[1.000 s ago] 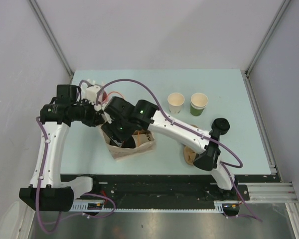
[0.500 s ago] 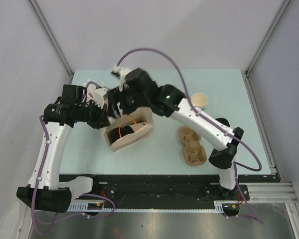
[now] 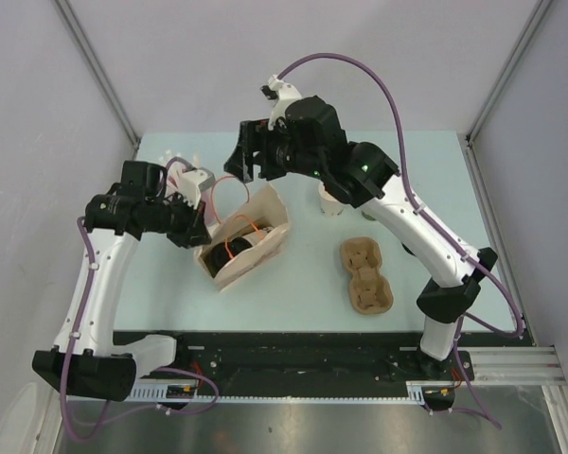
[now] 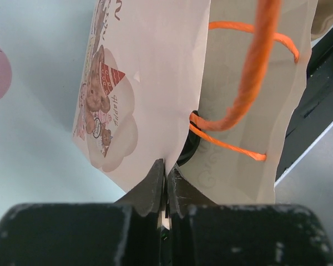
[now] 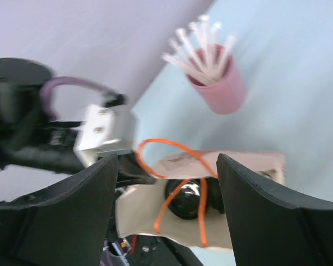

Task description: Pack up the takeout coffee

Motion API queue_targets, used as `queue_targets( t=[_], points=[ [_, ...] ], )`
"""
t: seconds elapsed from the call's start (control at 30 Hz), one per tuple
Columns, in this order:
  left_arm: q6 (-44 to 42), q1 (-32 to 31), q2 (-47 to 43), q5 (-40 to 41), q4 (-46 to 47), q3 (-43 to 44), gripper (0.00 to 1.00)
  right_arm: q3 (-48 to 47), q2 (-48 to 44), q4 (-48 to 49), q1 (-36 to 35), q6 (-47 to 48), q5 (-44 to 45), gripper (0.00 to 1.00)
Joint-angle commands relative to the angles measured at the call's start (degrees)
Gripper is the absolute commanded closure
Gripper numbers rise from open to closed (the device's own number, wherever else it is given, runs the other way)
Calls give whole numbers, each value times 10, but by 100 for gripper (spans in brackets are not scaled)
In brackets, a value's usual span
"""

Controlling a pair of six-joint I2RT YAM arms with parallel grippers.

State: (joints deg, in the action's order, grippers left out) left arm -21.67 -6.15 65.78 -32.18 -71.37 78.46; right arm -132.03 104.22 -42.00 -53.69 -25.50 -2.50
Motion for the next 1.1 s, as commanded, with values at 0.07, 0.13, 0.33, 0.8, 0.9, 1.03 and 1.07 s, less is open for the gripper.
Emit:
queue_targets(
  t=[0.07, 0.13, 0.33, 0.8, 0.9, 1.03, 1.07],
  points=[
    [-20, -4, 12, -18, -22, 42, 84, 32, -32, -82, 37, 7, 80, 23],
    [-20, -4, 13, -22, -22, 47, 82, 49, -42, -81, 46, 5, 75, 23],
    [-17, -4, 16, -26, -22, 52, 67, 64, -42, -82, 49, 13, 72, 23],
    [-9, 4, 22, -5, -22, 109, 41, 60, -29, -92, 46, 26, 62, 21],
    [-4, 8, 19, -3, -22, 117, 37, 55, -27, -90, 46, 26, 58, 21],
    [3, 14, 12, -9, -22, 121, 35, 47, -25, -85, 46, 29, 52, 21],
    [3, 16, 11, -9, -21, 121, 34, 47, -26, -85, 46, 29, 52, 21]
  ],
)
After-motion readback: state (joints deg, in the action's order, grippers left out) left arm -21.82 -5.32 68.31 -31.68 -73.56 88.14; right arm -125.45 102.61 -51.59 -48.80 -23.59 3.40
